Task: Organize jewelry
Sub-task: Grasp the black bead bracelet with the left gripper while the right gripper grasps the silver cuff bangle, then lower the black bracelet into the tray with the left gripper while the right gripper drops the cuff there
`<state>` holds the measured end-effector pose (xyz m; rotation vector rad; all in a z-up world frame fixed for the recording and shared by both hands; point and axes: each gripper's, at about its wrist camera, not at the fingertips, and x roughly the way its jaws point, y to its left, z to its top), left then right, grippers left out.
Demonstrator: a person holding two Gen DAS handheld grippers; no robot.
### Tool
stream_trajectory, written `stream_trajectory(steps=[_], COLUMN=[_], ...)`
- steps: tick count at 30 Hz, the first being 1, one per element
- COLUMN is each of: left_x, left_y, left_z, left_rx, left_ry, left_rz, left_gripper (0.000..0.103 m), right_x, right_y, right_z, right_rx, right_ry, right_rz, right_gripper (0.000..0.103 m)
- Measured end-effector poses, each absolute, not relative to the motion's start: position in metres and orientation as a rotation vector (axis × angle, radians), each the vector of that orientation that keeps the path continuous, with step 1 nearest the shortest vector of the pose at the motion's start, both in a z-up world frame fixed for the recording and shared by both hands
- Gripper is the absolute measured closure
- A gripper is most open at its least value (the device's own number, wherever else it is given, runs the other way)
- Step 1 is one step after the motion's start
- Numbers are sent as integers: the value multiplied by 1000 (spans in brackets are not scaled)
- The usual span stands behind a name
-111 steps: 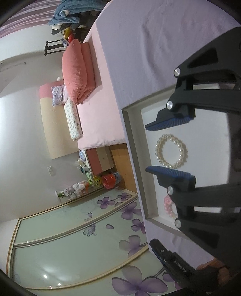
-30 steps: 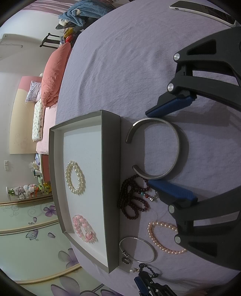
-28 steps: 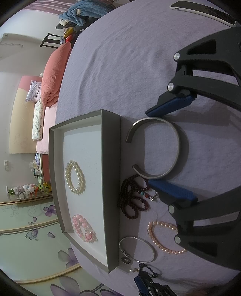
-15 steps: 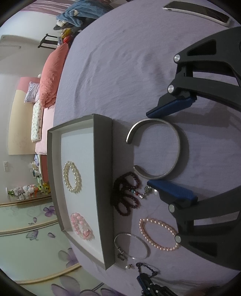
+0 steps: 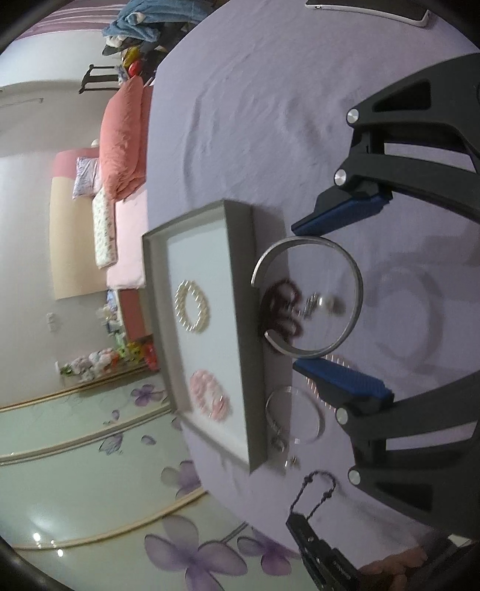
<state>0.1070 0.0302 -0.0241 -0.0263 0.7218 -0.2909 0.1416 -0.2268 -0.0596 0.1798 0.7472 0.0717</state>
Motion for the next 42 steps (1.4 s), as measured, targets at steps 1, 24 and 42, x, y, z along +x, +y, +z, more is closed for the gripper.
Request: stream_trajectory(steps=[1, 24, 42], left_x=[106, 64, 45], left_y=[29, -1, -16], left_z=[-23, 28, 25], left_rx=[-30, -33, 6], left_ry=[716, 374, 261], left_rz=[-294, -190, -156], left_gripper=[91, 91, 91], right_x=[139, 76, 48], right_y=[-224, -183, -185], right_z=[-57, 11, 15], right_rx=[185, 112, 60], right_ry=[738, 338, 144], right_rz=[83, 78, -56], right_gripper=[38, 38, 38])
